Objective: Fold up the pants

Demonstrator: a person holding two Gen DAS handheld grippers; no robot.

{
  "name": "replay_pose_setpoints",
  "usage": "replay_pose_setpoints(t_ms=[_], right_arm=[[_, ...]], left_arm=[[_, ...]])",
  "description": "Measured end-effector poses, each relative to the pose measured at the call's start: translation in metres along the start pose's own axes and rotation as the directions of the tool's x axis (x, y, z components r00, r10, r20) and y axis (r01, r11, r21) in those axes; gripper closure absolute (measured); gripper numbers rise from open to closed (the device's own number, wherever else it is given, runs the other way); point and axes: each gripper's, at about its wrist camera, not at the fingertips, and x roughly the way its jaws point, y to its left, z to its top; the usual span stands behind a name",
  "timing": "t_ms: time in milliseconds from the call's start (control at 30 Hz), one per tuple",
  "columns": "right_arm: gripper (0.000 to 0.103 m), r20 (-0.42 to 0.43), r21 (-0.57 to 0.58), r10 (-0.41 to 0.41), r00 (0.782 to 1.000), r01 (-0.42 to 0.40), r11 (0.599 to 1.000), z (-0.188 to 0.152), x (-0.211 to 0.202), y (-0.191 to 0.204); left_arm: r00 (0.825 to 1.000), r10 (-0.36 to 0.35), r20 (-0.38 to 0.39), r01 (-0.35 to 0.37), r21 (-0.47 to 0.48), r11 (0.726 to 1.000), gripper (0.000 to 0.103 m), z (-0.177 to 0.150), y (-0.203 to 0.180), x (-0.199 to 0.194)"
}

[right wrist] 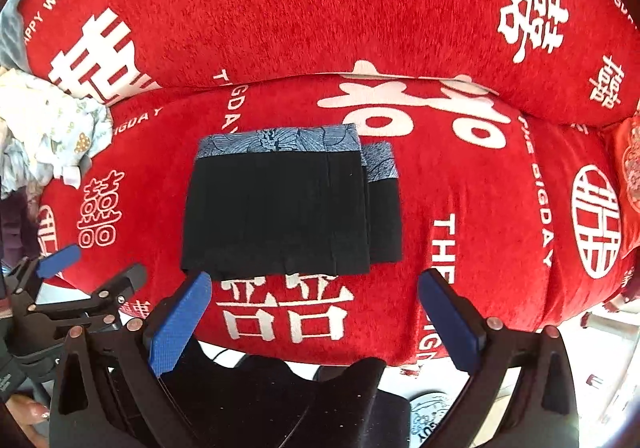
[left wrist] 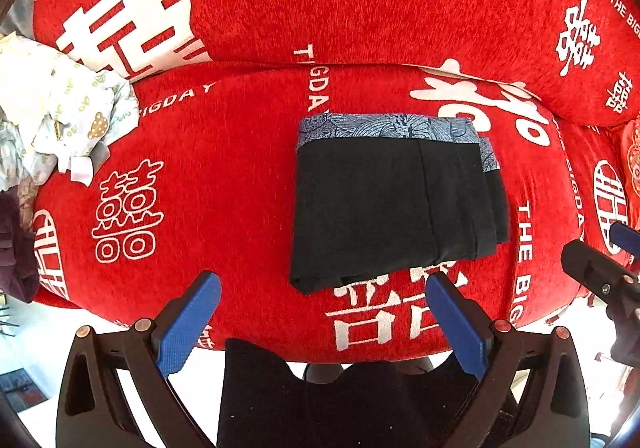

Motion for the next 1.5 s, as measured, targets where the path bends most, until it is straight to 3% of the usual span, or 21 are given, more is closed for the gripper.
replay_pose_setpoints(t_ms=[500,800,1033,1500], right_arm=[[0.0,0.005,0.032,-0.09,0.996,0.089,0.995,-0.012,0.009,0.008],[0.0,-0.011,-0.017,-0.041,0.999,0.041,0.999,-0.001,0.054,0.0],[0.0,-0.147,-0.037,0.04,0.988,-0.046,0.998,-0.001,0.116,-0.006],[0.0,-0.152,-0.068,0.027,0.988,-0.038,0.997,0.0,0.147,-0.012]], left_arm=[[1.0,0.012,0.027,-0.013,0.037,0.999,0.0,-0.008,0.016,-0.003],[0.998,0.021,0.053,-0.019,-0.042,0.999,0.0,0.0,0.009,0.023],[1.0,0.024,0.016,-0.023,-0.104,0.994,0.0,-0.002,0.002,0.069],[0.997,0.07,-0.034,-0.073,-0.104,0.992,0.0,-0.003,-0.006,0.104]])
